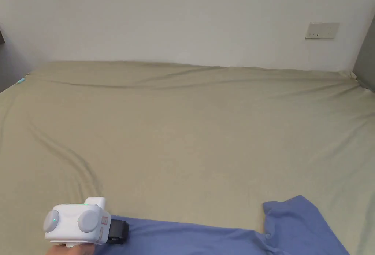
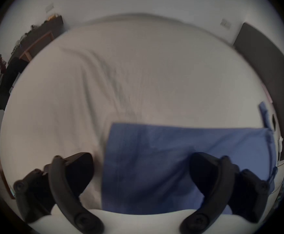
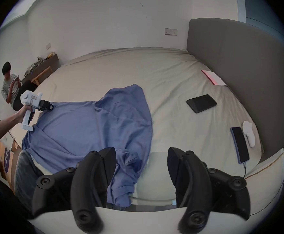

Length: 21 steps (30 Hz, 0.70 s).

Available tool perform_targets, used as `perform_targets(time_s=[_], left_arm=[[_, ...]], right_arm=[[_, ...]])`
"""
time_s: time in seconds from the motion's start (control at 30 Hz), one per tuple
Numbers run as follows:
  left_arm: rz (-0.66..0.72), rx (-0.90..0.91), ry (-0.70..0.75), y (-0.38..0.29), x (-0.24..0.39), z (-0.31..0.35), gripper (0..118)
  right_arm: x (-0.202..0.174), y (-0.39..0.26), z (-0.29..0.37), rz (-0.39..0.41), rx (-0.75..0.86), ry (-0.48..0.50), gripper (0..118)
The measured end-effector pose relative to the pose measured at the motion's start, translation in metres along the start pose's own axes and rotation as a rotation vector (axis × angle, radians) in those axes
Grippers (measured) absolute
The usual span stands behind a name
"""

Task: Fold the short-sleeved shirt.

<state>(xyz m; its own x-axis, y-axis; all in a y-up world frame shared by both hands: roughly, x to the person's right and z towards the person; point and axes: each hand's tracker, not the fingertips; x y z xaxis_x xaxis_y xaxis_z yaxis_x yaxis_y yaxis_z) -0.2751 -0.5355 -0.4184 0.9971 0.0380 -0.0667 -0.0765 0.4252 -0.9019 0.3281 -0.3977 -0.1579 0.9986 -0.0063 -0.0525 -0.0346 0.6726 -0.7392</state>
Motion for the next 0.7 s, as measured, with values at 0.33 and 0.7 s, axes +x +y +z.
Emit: perform_targets(time_s=[0.33, 0.7], left_arm=[[-0.075, 0.156, -0.104, -0.013, 0.0, 0.085, 0], [-0.12, 0.19, -0.134, -0.027, -0.001, 0.124, 0]], right_arm=[[-0.02, 0.103, -0.119, 0.05, -0.069, 0.0, 69], [-0.037, 0.12, -0.261, -0.005, -0.331, -0.02, 0]])
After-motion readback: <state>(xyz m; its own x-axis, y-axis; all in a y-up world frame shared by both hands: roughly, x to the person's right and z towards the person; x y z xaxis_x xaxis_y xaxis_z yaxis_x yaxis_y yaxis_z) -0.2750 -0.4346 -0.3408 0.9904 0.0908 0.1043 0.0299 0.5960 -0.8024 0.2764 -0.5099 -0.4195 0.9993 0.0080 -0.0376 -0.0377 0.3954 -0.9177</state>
